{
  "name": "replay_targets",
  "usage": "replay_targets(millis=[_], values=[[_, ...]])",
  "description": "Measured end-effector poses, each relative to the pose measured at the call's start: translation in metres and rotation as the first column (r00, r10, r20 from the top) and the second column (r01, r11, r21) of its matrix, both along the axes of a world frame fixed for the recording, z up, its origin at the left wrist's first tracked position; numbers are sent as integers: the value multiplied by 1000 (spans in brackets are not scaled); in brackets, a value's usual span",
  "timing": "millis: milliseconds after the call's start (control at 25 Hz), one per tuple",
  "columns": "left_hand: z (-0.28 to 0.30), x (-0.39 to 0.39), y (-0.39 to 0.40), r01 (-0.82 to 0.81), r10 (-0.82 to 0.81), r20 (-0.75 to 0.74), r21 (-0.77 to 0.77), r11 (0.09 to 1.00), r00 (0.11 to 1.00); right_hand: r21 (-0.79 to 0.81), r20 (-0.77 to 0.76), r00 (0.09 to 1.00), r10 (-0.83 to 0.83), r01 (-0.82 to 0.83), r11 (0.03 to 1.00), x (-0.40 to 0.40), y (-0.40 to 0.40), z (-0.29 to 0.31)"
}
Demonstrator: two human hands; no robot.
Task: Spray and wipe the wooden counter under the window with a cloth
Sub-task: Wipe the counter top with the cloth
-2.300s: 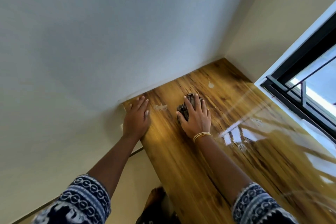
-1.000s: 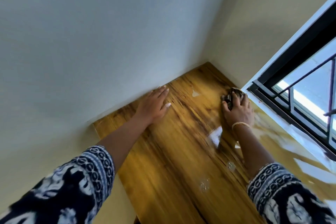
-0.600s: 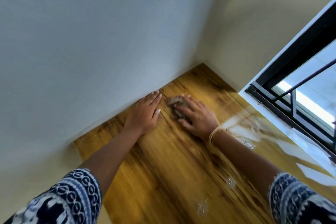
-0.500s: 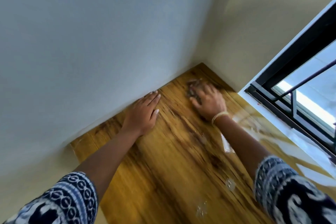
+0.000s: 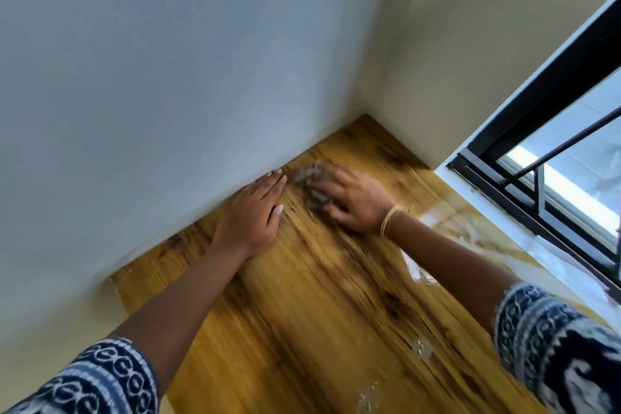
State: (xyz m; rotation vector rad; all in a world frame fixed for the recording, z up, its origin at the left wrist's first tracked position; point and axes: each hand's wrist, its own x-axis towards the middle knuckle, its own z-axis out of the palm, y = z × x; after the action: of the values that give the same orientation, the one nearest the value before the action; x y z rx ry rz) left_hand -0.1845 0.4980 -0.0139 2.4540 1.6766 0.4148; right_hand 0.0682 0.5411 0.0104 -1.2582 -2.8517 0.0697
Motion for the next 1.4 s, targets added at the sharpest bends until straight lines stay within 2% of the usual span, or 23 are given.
replay_targets(millis=[40,120,240,360,400,440,520,560,600,640,680,760,840,880,920,960,1000,1080,1160,1200,1280,1320,1400], values=[[-1,0,0,-2,2,-1,-3,1000,1000,39,7,986,-167,166,985,6,27,3],[-1,0,0,-9,10,11,-12,1000,1000,52,39,888,-458,456,889,21,69,6],[-1,0,-1,-22,22,10,-29,999,1000,37,-10,730,-684,683,729,21,88,2],[-1,1,-1,-23,24,19,-34,999,1000,-97,-87,504,-859,854,511,-25,79,6],[-1,0,-1,-23,24,23,-36,999,999,-101,-89,542,-836,830,549,-42,67,7],[0,0,-1,-18,19,22,-38,999,1000,-67,-100,656,-748,746,663,-54,47,4],[0,0,1,-9,10,21,-39,999,1000,-32,-40,918,-395,394,918,-49,-6,-3],[-1,1,2,-9,10,26,-34,999,1000,-27,-18,968,-249,249,968,-31,-19,0],[-1,1,2,-13,14,31,-37,999,999,-20,-25,978,-207,206,978,-11,-24,2],[-2,0,1,-17,19,34,-43,999,999,-21,-24,950,-313,312,950,12,-27,5],[-1,1,0,-19,21,32,-47,999,999,-13,-21,863,-504,504,864,36,-30,5],[-1,1,0,-21,22,28,-43,999,999,1,-32,583,-812,812,584,80,-45,2],[0,1,0,-24,25,29,-41,999,999,-25,-62,347,-936,937,349,91,-59,-2],[0,1,0,-26,27,27,-42,999,999,-47,-81,281,-956,957,285,81,-59,0],[0,1,-1,-28,29,21,-40,999,999,-68,-111,296,-949,950,305,63,-57,5],[0,1,-1,-29,30,15,-35,999,999,-75,-135,404,-905,906,416,39,-54,10],[0,0,1,-26,26,13,-29,999,1000,-66,-150,566,-811,813,579,11,-55,14],[-1,1,3,-18,18,18,-27,999,1000,-34,-62,875,-481,479,877,-42,-80,7],[0,2,2,-14,14,9,-27,1000,1000,-57,1,969,-247,247,967,-58,-112,-4],[1,2,2,-15,15,11,-28,999,1000,-58,-22,976,-215,213,975,-41,-110,0],[1,1,1,-15,16,26,-33,999,1000,-33,-63,917,-394,393,919,9,-98,8],[1,0,0,-13,14,32,-34,999,999,-36,-64,823,-565,564,825,44,-93,10],[1,0,-1,-15,16,35,-38,999,999,-52,-36,516,-856,855,517,114,-106,6]])
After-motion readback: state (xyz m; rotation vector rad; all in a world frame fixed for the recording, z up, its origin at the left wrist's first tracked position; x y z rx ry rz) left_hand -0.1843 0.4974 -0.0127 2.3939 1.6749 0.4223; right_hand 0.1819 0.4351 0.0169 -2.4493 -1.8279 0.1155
